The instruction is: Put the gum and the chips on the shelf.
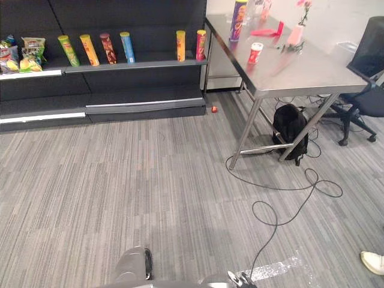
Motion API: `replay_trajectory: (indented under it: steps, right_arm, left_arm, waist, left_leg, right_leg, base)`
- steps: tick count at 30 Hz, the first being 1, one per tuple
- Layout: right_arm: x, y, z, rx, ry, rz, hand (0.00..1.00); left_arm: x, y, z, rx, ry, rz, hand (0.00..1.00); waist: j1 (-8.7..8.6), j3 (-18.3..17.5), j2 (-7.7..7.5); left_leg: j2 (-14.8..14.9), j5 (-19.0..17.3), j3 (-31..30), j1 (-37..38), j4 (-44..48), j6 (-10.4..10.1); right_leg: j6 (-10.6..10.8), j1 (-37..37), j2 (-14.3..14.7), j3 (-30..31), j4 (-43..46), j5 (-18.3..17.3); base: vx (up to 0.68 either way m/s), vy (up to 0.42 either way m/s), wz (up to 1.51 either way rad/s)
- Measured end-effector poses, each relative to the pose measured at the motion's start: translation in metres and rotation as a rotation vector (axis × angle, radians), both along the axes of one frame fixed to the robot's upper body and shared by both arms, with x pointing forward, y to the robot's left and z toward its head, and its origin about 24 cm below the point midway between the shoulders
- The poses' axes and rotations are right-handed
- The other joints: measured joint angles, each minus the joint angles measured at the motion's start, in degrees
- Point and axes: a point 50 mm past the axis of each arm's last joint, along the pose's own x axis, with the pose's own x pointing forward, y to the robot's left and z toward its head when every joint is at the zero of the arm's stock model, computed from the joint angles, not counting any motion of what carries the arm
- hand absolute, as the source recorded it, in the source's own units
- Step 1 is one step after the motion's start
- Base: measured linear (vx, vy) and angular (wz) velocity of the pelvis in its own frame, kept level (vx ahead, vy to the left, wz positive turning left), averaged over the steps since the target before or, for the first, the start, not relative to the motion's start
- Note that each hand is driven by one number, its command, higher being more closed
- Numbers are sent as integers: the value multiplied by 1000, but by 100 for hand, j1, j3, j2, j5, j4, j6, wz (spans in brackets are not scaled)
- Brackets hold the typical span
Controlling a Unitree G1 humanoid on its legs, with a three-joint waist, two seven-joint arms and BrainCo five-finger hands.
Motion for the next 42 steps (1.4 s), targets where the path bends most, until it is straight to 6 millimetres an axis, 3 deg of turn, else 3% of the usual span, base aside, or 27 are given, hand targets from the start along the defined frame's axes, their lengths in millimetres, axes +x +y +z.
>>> replay_trajectory:
  steps: [1,2,4,5,6,7,9,11,13,15,16,17,20,23,25,26,27,29,31,32,34,35,37,38,39,40,42]
  right_arm:
    - [2,-1,1,-14,-17,-11,0]
    - [3,-3,2,-24,-27,-25,0]
    - [6,-3,3,-51,-47,-43,0]
    - [9,0,4,-50,-55,-47,0]
    - [11,2,4,-47,-65,-52,0]
    - [11,2,4,-45,-65,-61,0]
    - [10,1,4,-44,-76,-88,0]
    - [10,0,7,-53,-98,-92,0]
    - [11,0,8,-53,-126,-95,0]
    - [5,4,8,-37,-130,-120,0]
    - [2,3,8,-32,-129,-146,0]
    - [7,-3,11,-47,-153,-155,0]
    - [13,-6,14,-59,-182,-162,0]
    - [11,-9,14,-68,-156,-156,0]
    - [10,-14,14,-77,-141,-146,0]
    - [9,-17,14,-86,-136,-131,0]
    - [10,-18,14,-97,-127,-97,0]
    - [15,-17,14,-92,-127,-82,0]
    - [22,-16,12,-87,-121,-67,0]
    - [22,-16,12,-88,-119,-67,0]
    - [25,-12,12,-84,-130,-75,0]
    - [25,-10,11,-84,-125,-88,0]
    - [22,-10,11,-84,-118,-93,0]
    - [20,-9,10,-82,-110,-91,0]
    - [18,-10,9,-83,-104,-94,0]
    - [20,-5,7,-67,-96,-87,0]
    - [23,5,6,-42,-97,-84,0]
  left_arm:
    - [0,5,1,9,-3,-4,0]
    - [0,4,1,8,-3,-2,0]
    - [-2,3,1,12,6,-29,0]
    - [3,5,2,20,-7,-34,0]
    - [9,5,2,23,-23,-37,0]
    - [10,6,2,26,-26,-41,0]
    - [21,6,3,41,-45,-47,0]
    - [32,4,4,48,-63,-55,0]
    - [32,4,4,50,-59,-66,0]
    - [33,4,4,52,-64,-42,0]
    - [32,2,3,49,-63,-26,0]
    - [33,-3,2,37,-67,-9,0]
    - [33,-10,1,18,-72,26,0]
    - [31,-13,0,13,-66,48,0]
    - [27,-15,0,3,-63,51,0]
    - [25,-16,-1,-1,-58,59,0]
    - [25,-17,-1,-4,-60,67,0]
    - [25,-15,0,1,-64,86,0]
    - [23,-14,0,2,-62,103,0]
    - [21,-15,0,2,-59,104,0]
    - [17,-12,0,11,-50,110,0]
    - [17,-9,1,25,-50,90,0]
    - [17,-9,1,39,-52,81,0]
    - [16,-8,1,51,-48,85,0]
    - [13,-9,1,56,-40,85,0]
    - [15,-3,3,85,-41,76,0]
    - [21,6,4,115,-47,108,0]
  waist:
    - [1,-19,-101]
    - [17,-25,-94]
    - [-6,-120,-31]
    - [-3,-150,-43]
    - [-8,-150,-48]
    - [-5,-151,-48]
    - [-30,-133,2]
    - [-107,-89,84]
    - [-161,-70,106]
    - [-142,-59,77]
    - [-131,-54,65]
    - [-133,-13,235]
    - [-146,49,304]
    - [-147,13,372]
    - [-157,-60,480]
    - [-169,-113,560]
    - [-151,-119,576]
    - [-124,-119,509]
    - [9,-99,425]
    - [49,-92,414]
    - [72,-92,323]
    - [40,-102,270]
    - [27,-103,264]
    - [40,-102,247]
    - [41,-121,274]
    - [48,-98,160]
    - [53,5,-28]
  left_leg:
    - [-212,-124,138,216,-58,104]
    - [-323,-181,216,422,-202,170]
    - [-495,-155,273,898,-826,285]
    - [-495,-116,275,1063,-1096,349]
    - [-482,-28,264,1320,-1498,478]
    - [-469,15,260,1460,-1672,521]
    - [-350,93,274,1900,-2184,465]
    - [-145,30,257,2271,-2522,336]
    - [-28,-31,210,2514,-2666,139]
    - [76,-314,130,2833,-2672,-162]
    - [194,-519,139,3048,-2650,-279]
    - [367,-537,300,3146,-2546,-268]
    - [529,-96,454,3198,-2137,-265]
    - [826,422,412,2991,-750,-304]
    - [1218,1196,203,2505,528,-637]
    - [1436,1934,56,2167,1240,-676]
    - [1550,1762,36,1681,2153,-597]
    - [1468,1106,127,1038,2860,-470]
    - [1172,317,487,518,2299,-303]
    - [1077,234,501,478,1867,-302]
    - [722,229,380,451,-88,-270]
    - [527,419,124,435,-1252,-271]
    - [461,885,-305,406,-2499,-363]
    - [469,1279,-319,414,-2469,-484]
    - [417,1450,-316,436,-2321,-466]
    - [349,1290,-295,379,-1856,-367]
    - [326,611,-373,276,-782,-262]
  right_leg:
    - [-280,-271,-321,-73,610,406]
    - [-518,-445,-496,-116,1005,853]
    - [-408,-813,-625,-85,1595,1766]
    - [-445,-1045,-512,-251,1904,1478]
    - [-454,-1257,-344,-672,2109,882]
    - [-457,-1340,-221,-930,2099,621]
    - [-617,-1671,334,-1726,1532,72]
    - [-615,-2213,848,-1871,340,106]
    - [-533,-2443,975,-1706,-776,584]
    - [-424,-2426,919,-1394,-2248,1445]
    - [-418,-2282,917,-1477,-2316,2198]
    - [-709,-2365,1033,-1538,-1843,2052]
    - [-819,-2474,988,-1606,-923,1215]
    - [-862,-2001,1100,-1655,-649,650]
    - [-885,-1552,1348,-1732,-854,476]
    - [-901,-1203,1530,-1756,-1144,428]
    - [-908,-911,1635,-1751,-1415,421]
    - [-916,-602,1690,-1661,-1726,425]
    - [-922,-245,1655,-1374,-2011,475]
    - [-885,-169,1626,-1309,-2022,491]
    - [-753,-19,1475,-1024,-2010,339]
    - [-663,38,1354,-878,-2008,209]
    - [-470,139,1222,-607,-2030,39]
    - [-398,265,1150,-415,-2065,-86]
    - [-387,349,1119,-264,-2130,-142]
    - [-453,432,1108,30,-2165,-179]
    - [-502,545,1213,501,-1942,-25]
  base:
    - [396,266,-7]
    - [375,263,-13]
    - [345,217,-5]
    - [368,165,-7]
    - [260,74,-11]
    - [360,69,-12]
    - [451,3,-9]
    - [536,-94,19]
    - [426,-139,28]
    - [520,-258,32]
    - [669,-356,25]
    - [660,-348,16]
    - [489,-267,4]
    - [421,-224,-3]
    - [369,-104,1]
    - [387,-43,7]
    - [430,-43,8]
    - [334,-21,-4]
    - [324,31,-49]
    - [320,101,-78]
    - [388,193,-75]
    - [360,235,-57]
    - [385,338,-65]
    - [418,377,-64]
    - [430,313,-65]
    - [422,222,-55]
    - [441,199,-65]
